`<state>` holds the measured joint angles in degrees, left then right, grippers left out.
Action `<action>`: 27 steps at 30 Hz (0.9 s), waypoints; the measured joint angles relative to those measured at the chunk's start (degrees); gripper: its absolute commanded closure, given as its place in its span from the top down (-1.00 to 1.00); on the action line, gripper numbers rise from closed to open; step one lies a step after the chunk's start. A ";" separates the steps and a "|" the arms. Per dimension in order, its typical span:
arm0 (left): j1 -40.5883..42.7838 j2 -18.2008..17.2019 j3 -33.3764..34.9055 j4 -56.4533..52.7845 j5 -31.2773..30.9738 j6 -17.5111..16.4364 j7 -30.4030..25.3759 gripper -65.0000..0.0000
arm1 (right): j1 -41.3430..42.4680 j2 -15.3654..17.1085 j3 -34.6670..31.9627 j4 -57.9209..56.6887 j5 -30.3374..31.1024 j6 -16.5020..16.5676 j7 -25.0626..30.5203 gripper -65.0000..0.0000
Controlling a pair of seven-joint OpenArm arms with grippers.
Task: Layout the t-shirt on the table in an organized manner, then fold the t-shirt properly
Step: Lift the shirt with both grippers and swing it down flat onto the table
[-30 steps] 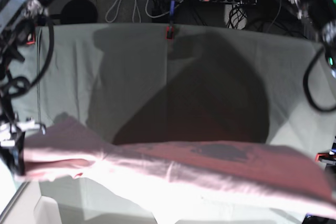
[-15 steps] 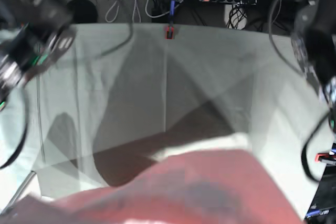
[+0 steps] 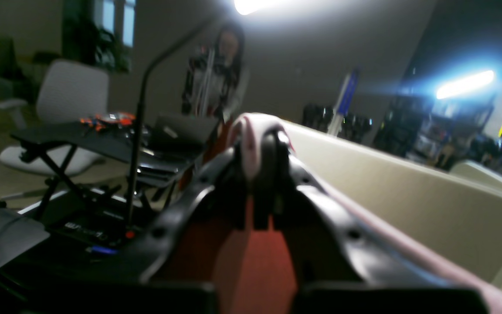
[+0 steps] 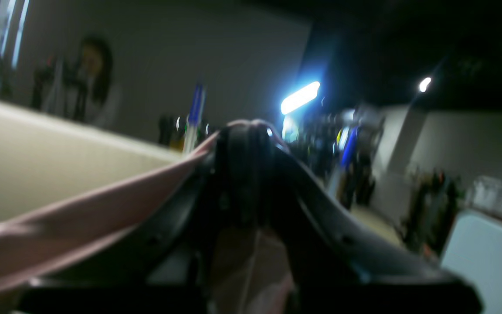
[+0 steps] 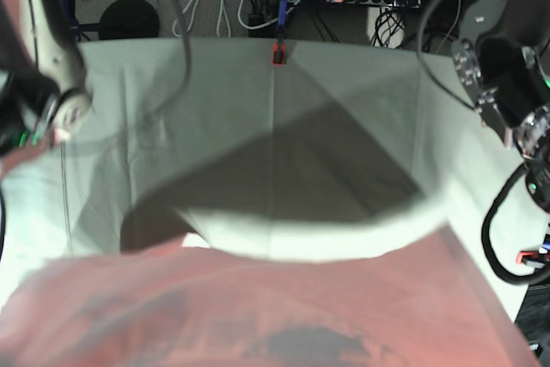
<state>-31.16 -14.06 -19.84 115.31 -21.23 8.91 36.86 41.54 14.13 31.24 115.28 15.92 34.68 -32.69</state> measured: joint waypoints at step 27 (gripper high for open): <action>-6.71 1.51 6.36 -34.32 -2.99 -0.15 -2.38 -0.99 | 9.27 0.94 -9.51 -48.24 -0.26 -0.20 3.32 -1.00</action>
<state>-37.87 -12.56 -13.47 80.99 -24.23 8.75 34.48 50.81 15.07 21.74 67.05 15.66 34.48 -29.36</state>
